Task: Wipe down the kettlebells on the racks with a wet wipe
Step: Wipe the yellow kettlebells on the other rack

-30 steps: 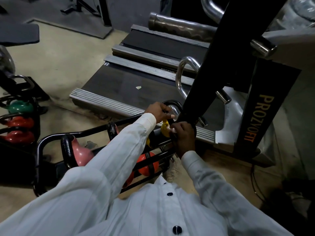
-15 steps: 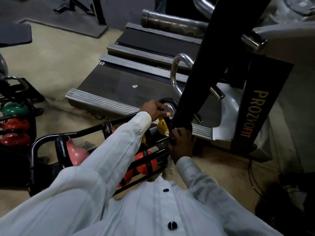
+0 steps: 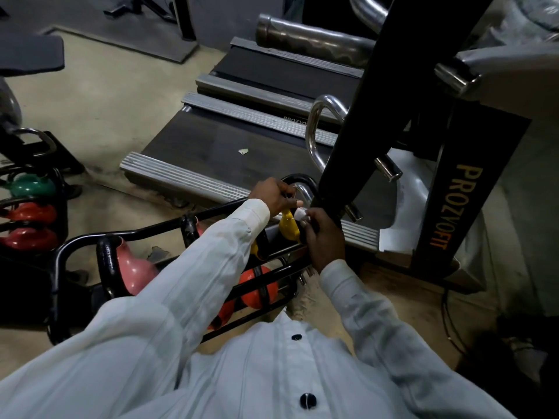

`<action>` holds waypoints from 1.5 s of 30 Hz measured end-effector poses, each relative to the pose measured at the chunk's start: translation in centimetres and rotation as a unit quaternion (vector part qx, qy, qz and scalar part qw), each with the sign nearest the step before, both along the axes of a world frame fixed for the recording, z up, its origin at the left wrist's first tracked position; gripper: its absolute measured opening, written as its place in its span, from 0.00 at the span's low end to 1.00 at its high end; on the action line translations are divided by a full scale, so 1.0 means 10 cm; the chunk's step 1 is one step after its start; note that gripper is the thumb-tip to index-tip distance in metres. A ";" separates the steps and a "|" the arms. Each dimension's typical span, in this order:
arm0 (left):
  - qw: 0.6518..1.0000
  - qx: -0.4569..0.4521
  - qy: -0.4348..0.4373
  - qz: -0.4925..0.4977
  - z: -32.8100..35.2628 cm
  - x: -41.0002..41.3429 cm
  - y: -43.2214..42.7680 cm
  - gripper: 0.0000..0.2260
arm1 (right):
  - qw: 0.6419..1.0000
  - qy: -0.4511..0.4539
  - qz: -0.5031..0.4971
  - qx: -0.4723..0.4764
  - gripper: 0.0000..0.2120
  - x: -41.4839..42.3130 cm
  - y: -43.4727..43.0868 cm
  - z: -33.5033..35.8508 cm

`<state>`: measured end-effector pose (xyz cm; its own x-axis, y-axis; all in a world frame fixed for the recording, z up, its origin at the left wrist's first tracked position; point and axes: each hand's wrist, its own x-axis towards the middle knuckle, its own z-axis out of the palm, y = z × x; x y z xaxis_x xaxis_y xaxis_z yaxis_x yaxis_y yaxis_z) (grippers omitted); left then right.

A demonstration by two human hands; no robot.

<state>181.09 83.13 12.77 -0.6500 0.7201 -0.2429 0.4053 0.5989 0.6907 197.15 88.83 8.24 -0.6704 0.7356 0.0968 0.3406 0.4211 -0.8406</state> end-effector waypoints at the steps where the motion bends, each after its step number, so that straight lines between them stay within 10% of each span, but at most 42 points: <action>1: 1.000 -0.002 0.005 0.002 0.00 0.01 0.00 0.14 | 1.000 0.007 0.006 -0.002 0.05 -0.05 0.02 0.04; 21: 0.991 0.070 -0.005 0.118 -0.13 0.29 0.10 0.19 | 0.989 -0.106 0.096 -0.037 0.03 0.40 0.22 0.18; 26: 0.960 0.221 0.115 0.125 -0.32 0.70 -0.06 0.18 | 0.998 -0.016 0.057 -0.023 0.03 0.13 0.39 0.44; 33: 0.879 0.211 0.422 -0.073 -0.99 1.19 -0.40 0.14 | 0.981 -0.102 0.161 0.024 0.04 -0.28 0.54 0.40; 45: 0.871 0.205 0.440 -0.076 -1.08 1.03 -0.27 0.08 | 0.950 -0.208 0.204 0.115 0.10 -0.86 0.67 0.49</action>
